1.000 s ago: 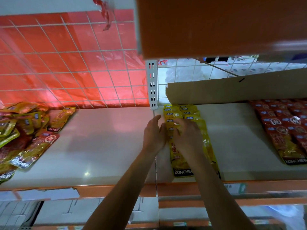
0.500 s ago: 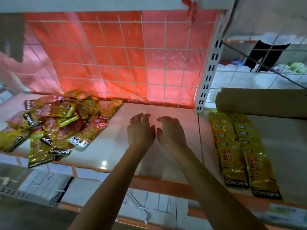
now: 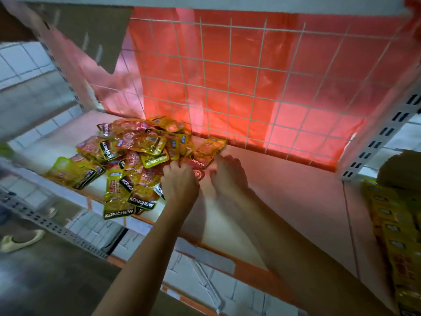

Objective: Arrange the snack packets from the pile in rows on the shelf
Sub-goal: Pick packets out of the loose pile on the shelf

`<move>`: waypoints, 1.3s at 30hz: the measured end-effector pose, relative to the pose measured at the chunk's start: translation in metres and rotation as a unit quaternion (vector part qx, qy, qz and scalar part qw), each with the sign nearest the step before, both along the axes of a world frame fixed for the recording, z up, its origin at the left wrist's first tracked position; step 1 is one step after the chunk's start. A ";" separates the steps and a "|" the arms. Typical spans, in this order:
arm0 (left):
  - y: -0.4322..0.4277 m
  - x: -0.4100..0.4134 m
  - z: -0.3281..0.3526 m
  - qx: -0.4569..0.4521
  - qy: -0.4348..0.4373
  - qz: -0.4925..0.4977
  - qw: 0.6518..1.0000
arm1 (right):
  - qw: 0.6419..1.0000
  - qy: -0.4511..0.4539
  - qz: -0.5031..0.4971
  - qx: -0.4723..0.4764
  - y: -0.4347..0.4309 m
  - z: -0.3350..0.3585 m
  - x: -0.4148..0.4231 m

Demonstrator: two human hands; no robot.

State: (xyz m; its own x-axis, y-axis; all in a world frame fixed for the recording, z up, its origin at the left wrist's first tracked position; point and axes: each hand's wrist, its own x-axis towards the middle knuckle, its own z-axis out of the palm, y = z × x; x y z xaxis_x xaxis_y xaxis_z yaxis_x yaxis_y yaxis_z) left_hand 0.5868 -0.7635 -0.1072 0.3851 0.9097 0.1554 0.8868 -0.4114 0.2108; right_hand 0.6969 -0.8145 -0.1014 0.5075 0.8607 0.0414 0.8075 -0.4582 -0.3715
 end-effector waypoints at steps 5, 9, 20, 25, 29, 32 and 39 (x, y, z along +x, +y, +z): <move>0.009 -0.007 -0.006 0.007 0.026 -0.003 1.000 | 0.999 0.004 -0.019 -0.035 0.038 -0.008 0.004; 0.013 -0.008 -0.010 0.011 0.038 0.001 0.999 | 0.997 0.015 -0.034 -0.064 0.054 -0.009 0.009; 0.004 -0.005 -0.007 0.007 -0.031 0.028 0.999 | 0.992 -0.023 -0.126 0.002 0.035 -0.010 0.023; -0.007 0.003 -0.006 -0.058 -0.119 0.013 0.991 | 0.986 0.063 -0.156 0.017 0.032 -0.010 0.036; -0.009 0.003 -0.003 -0.098 -0.219 0.025 0.970 | 0.970 0.169 -0.150 0.088 0.011 -0.006 0.045; -0.016 0.013 0.000 -0.179 -0.324 0.027 0.928 | 0.951 0.240 -0.131 0.147 -0.010 -0.003 0.043; -0.051 0.042 0.012 -0.342 -0.456 0.041 0.820 | 0.911 0.314 -0.107 0.245 -0.066 -0.012 0.022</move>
State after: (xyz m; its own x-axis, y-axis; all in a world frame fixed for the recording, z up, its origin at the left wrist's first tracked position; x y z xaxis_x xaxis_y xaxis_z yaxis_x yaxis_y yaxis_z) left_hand 0.6291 -0.8142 -0.0956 0.3251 0.9215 -0.2123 0.2498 0.1329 0.9591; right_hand 0.7191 -0.8805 -0.1134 0.7174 0.6956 0.0387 0.2777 -0.2345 -0.9316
